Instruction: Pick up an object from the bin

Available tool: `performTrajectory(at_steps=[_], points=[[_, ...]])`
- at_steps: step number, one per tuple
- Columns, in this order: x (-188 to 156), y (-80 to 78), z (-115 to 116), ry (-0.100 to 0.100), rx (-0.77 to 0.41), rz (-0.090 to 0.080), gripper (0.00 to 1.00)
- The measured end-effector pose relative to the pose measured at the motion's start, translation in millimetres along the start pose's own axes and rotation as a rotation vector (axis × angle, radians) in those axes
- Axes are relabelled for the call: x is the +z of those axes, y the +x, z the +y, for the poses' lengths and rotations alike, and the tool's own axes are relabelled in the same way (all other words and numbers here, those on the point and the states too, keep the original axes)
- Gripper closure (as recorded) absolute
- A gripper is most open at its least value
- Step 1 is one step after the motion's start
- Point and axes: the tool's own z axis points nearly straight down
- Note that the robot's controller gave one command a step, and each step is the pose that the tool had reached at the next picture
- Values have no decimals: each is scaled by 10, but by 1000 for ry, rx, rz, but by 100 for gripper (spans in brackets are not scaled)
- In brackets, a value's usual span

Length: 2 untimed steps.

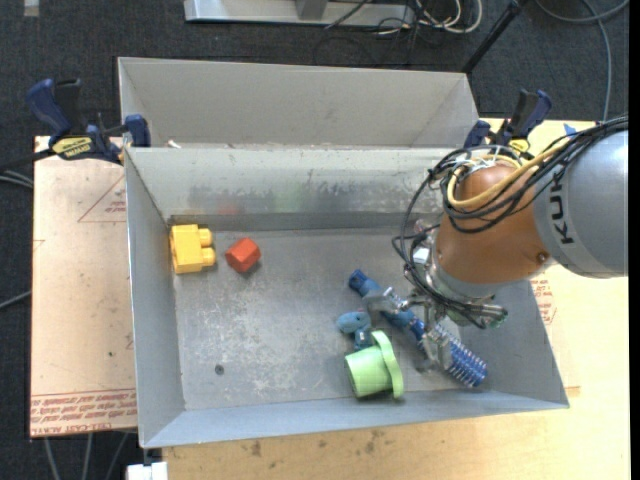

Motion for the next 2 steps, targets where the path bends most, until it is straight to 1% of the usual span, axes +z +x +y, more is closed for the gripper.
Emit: performTrajectory(at_steps=[1, 2], points=[[-2, -1, 0, 0, 0, 0, 100], [0, 0, 0, 0, 0, 0, 0]])
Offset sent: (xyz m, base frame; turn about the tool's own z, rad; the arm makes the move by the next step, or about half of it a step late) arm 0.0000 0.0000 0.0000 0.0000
